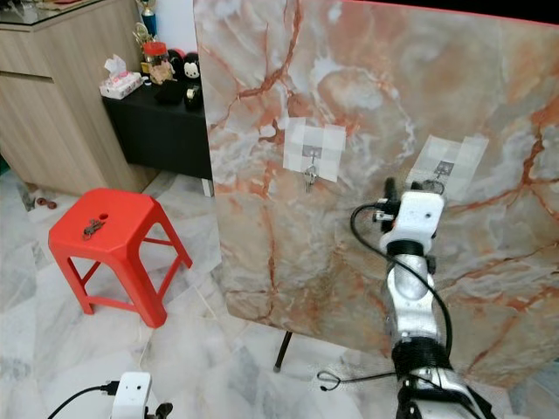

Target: Hang keys on a hook

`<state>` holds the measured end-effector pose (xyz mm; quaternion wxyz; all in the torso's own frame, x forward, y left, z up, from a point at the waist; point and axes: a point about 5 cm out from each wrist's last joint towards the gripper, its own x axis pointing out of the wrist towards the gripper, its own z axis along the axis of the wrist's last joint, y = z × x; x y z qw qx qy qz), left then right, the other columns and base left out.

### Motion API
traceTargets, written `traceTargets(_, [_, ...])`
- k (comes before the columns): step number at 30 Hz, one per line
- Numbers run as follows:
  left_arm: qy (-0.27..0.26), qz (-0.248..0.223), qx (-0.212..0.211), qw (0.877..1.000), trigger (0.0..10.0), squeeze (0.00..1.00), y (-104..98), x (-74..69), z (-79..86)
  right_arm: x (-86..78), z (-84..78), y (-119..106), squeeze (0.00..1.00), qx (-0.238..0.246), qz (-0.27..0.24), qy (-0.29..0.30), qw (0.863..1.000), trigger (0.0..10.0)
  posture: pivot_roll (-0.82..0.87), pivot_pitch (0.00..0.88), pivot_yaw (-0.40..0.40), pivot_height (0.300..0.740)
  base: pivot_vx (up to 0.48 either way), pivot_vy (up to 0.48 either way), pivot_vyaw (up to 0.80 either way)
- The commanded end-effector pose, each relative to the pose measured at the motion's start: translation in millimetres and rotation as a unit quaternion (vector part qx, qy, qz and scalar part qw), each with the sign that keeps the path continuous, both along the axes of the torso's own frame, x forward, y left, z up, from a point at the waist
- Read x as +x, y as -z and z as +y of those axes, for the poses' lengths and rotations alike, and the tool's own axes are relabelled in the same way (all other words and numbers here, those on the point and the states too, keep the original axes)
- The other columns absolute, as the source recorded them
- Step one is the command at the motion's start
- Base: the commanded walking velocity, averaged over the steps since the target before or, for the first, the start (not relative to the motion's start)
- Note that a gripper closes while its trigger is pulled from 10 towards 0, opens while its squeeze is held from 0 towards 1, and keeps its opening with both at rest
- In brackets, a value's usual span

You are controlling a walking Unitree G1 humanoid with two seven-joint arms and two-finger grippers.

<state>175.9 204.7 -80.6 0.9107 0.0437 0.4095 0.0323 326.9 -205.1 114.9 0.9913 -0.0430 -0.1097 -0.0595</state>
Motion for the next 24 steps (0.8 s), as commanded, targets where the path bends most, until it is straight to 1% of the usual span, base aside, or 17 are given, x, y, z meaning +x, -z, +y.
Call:
traceTargets(1, [0.008, 0.013, 0.004, 1.000, 10.0, 0.00, 2.8, -4.2, -1.9, -9.2, 8.3, 8.6, 1.00, -0.017, 0.012, -0.029, 0.999, 10.0, 0.01, 0.000, -0.072, 0.740, 0.000, 0.000, 0.00])
traceTargets(2, [0.008, 0.013, 0.004, 1.000, 10.0, 0.00, 2.8, -4.1, -1.9, -14.8, 10.1, 14.5, 0.82, -0.024, 0.022, -0.036, 0.999, 10.0, 0.01, 0.000, -0.072, 0.740, 0.000, 0.000, 0.00])
traceTargets(3, [0.008, 0.013, 0.004, 1.000, 10.0, 0.00, 2.7, -3.9, -1.9, -19.7, 11.2, 20.2, 0.26, -0.030, 0.034, -0.040, 0.998, 10.0, 0.01, 0.000, -0.071, 0.740, 0.000, 0.000, 0.00])
traceTargets(4, [0.008, 0.013, 0.004, 1.000, 10.0, 0.00, 2.6, -3.7, -1.9, -23.0, 11.9, 23.9, 0.26, -0.033, 0.042, -0.043, 0.998, 10.0, 0.01, 0.000, -0.071, 0.740, 0.000, 0.000, 0.00])
traceTargets(5, [0.009, 0.013, 0.005, 1.000, 10.0, 0.00, 2.6, -3.5, -1.9, -27.8, 11.2, 32.0, 0.00, -0.037, 0.062, -0.045, 0.996, 10.0, 0.01, 0.000, -0.070, 0.740, 0.000, 0.000, 0.00])
traceTargets(8, [0.011, 0.013, 0.005, 1.000, 10.0, 0.00, 2.1, -2.1, -2.0, -40.5, 9.4, 65.0, 0.00, -0.025, 0.149, -0.052, 0.987, 10.0, 0.00, 0.000, -0.066, 0.740, 0.000, 0.000, 0.00])
traceTargets(9, [0.012, 0.013, 0.005, 1.000, 10.0, 0.00, 2.0, -1.8, -2.1, -43.6, 9.9, 79.1, 0.00, -0.027, 0.190, -0.054, 0.980, 10.0, -0.01, 0.000, -0.066, 0.740, 0.000, 0.000, 0.00])
traceTargets(11, [0.012, 0.013, 0.004, 1.000, 10.0, 0.00, 1.9, -1.5, -2.5, -48.5, 11.7, 94.8, 0.00, -0.021, 0.231, -0.056, 0.971, 10.0, -0.01, 0.000, -0.065, 0.740, 0.000, 0.000, 0.00])
traceTargets(14, [0.013, 0.013, 0.003, 1.000, 10.0, 0.00, 1.8, -0.8, -3.4, -56.6, 15.2, 112.4, 0.00, -0.011, 0.270, -0.058, 0.961, 10.0, 0.00, 0.000, -0.063, 0.740, 0.000, 0.000, 0.00])
traceTargets(16, [0.013, 0.013, 0.003, 1.000, 10.0, 0.00, 1.9, -0.9, -3.7, -61.9, 15.9, 124.1, 0.00, 0.010, 0.302, -0.047, 0.952, 10.0, 0.00, 0.000, -0.059, 0.740, 0.000, 0.000, 0.00])
traceTargets(17, [0.013, 0.014, 0.003, 1.000, 10.0, 0.00, 2.1, -1.4, -3.7, -66.7, 14.7, 132.1, 0.00, 0.027, 0.327, -0.033, 0.944, 10.0, 0.00, 0.000, -0.059, 0.740, 0.000, 0.000, 0.00])
traceTargets(18, [0.013, 0.015, 0.003, 1.000, 10.0, 0.00, 2.6, -2.4, -3.8, -76.2, 11.2, 144.8, 0.00, 0.061, 0.367, -0.002, 0.928, 10.0, 0.01, 0.000, -0.058, 0.740, 0.000, 0.000, 0.00])
traceTargets(19, [0.014, 0.016, 0.003, 1.000, 10.0, 0.00, 2.8, -2.7, -3.8, -79.3, 9.9, 148.4, 0.00, 0.072, 0.379, 0.008, 0.922, 10.0, 0.01, 0.000, -0.058, 0.740, 0.000, 0.000, 0.00])
traceTargets(21, [0.016, 0.018, 0.003, 1.000, 10.0, 0.00, 3.2, -3.6, -3.7, -91.5, 7.3, 160.5, 0.00, 0.111, 0.414, 0.031, 0.903, 10.0, 0.01, 0.000, -0.059, 0.740, 0.000, 0.000, 0.00])
traceTargets(22, [0.016, 0.019, 0.003, 1.000, 10.0, 0.00, 3.1, -3.8, -2.9, -101.4, 7.2, 169.1, 0.00, 0.126, 0.439, 0.038, 0.889, 10.0, 0.01, 0.000, -0.056, 0.740, 0.000, 0.000, 0.00])
traceTargets(23, [0.016, 0.019, 0.003, 1.000, 10.0, 0.00, 3.0, -3.9, -1.8, -115.5, 7.3, 179.9, 0.00, 0.141, 0.472, 0.047, 0.869, 10.0, 0.01, 0.000, -0.056, 0.740, 0.000, 0.000, 0.00])
traceTargets(24, [0.015, 0.019, 0.002, 1.000, 10.0, 0.00, 3.0, -4.0, -1.5, -119.8, 7.1, 182.9, 0.00, 0.143, 0.482, 0.050, 0.863, 10.0, 0.01, 0.000, -0.055, 0.740, 0.000, 0.000, 0.00])
